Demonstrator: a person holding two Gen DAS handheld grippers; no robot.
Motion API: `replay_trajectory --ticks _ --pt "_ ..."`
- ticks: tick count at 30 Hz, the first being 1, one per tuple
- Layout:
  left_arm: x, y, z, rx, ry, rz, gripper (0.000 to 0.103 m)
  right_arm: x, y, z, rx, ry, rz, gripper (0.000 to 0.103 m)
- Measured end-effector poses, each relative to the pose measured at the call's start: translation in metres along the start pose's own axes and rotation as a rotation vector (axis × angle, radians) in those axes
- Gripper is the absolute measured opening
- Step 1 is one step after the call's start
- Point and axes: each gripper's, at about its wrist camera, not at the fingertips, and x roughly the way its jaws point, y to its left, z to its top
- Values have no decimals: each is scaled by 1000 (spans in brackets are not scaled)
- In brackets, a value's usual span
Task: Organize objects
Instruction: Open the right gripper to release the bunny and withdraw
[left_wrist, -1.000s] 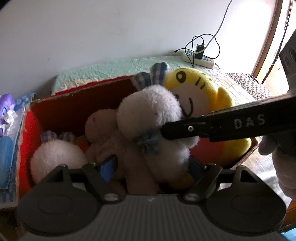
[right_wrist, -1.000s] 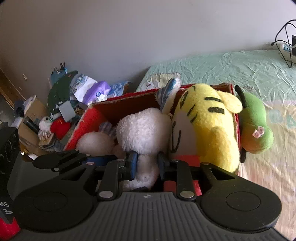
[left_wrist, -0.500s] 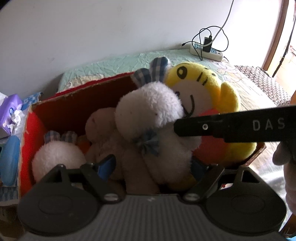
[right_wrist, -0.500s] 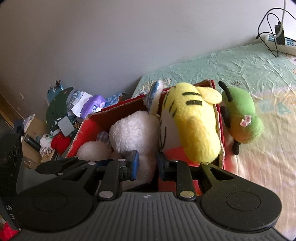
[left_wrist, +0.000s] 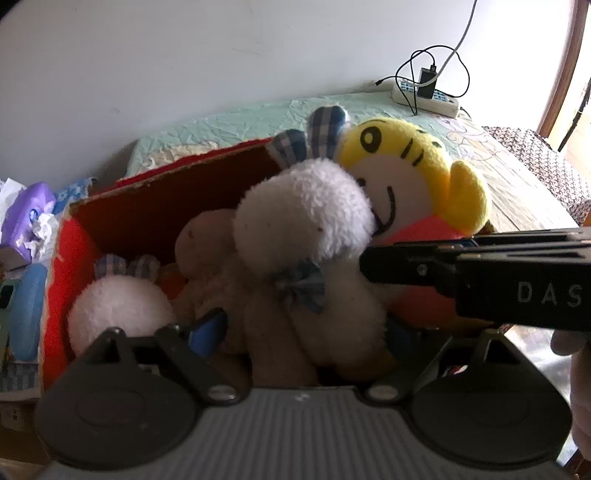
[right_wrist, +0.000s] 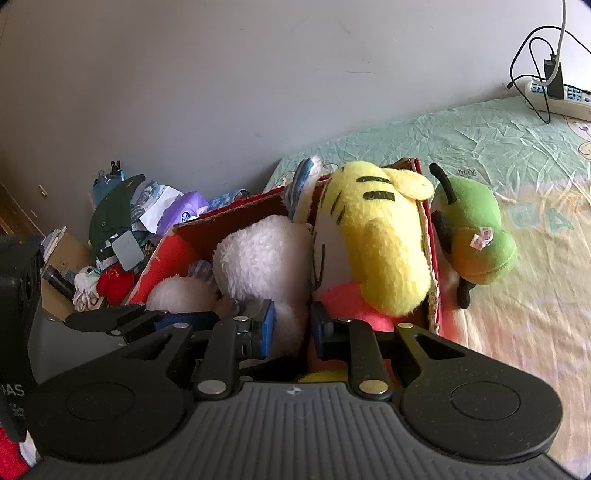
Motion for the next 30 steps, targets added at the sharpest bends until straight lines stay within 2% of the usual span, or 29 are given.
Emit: replay_trajectory --ticks 8,22,30 --pt "-4 -5 0 7 -8 39 90 -4 3 -5 -16 -4 -13 21" --pt "-34 -19 -2 41 -81 132 89 -31 0 -12 41 -41 16 27" --pt "-53 -30 -1 25 -106 131 84 -49 4 -15 18 -61 42 27"
